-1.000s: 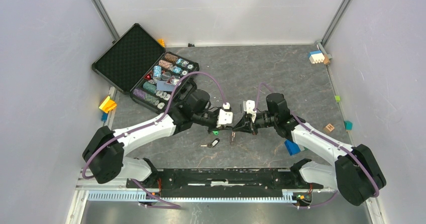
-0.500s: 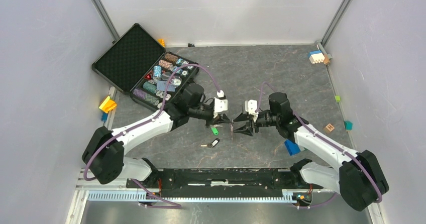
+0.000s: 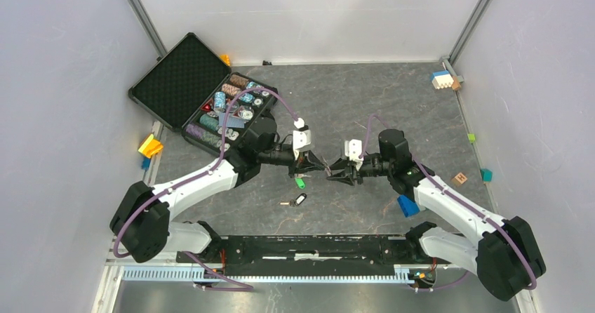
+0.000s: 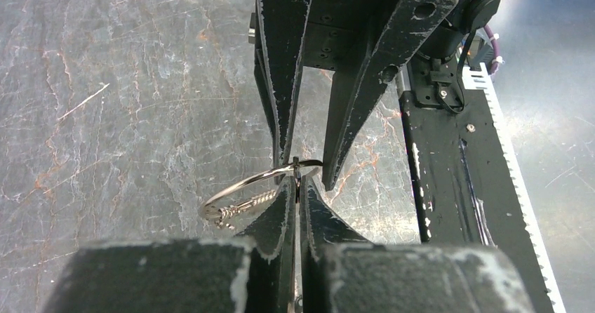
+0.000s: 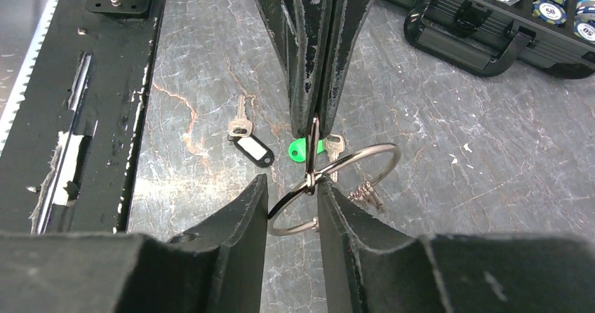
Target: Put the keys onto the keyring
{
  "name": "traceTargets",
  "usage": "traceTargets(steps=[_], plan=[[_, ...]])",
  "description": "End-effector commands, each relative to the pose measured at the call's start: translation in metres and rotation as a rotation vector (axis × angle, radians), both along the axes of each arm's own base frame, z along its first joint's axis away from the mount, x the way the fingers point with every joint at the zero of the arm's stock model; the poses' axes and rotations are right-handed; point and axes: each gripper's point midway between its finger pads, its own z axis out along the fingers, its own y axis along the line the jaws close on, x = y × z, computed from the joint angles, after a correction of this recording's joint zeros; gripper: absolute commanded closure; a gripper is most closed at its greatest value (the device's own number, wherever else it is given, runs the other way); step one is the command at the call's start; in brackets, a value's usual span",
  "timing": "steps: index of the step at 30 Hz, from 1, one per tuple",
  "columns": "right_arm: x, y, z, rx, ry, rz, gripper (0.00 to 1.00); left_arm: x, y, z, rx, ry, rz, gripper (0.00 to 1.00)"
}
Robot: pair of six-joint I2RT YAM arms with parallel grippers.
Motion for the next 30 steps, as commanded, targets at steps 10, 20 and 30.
traceTargets(steps=[10,20,30], plan=[[0.015,0.002,0.025,0.04,-0.055,-0.042,0.68,0.0,-0.004,0.015,-0.067,-0.014,0.006,0.98],[0.019,0.004,0.021,0.038,-0.014,-0.051,0.76,-0.012,-0.006,-0.002,-0.013,-0.104,-0.06,0.98],[0.022,0.006,0.015,0.031,0.019,-0.065,0.81,-0.011,-0.011,-0.014,0.055,-0.141,-0.057,0.98]])
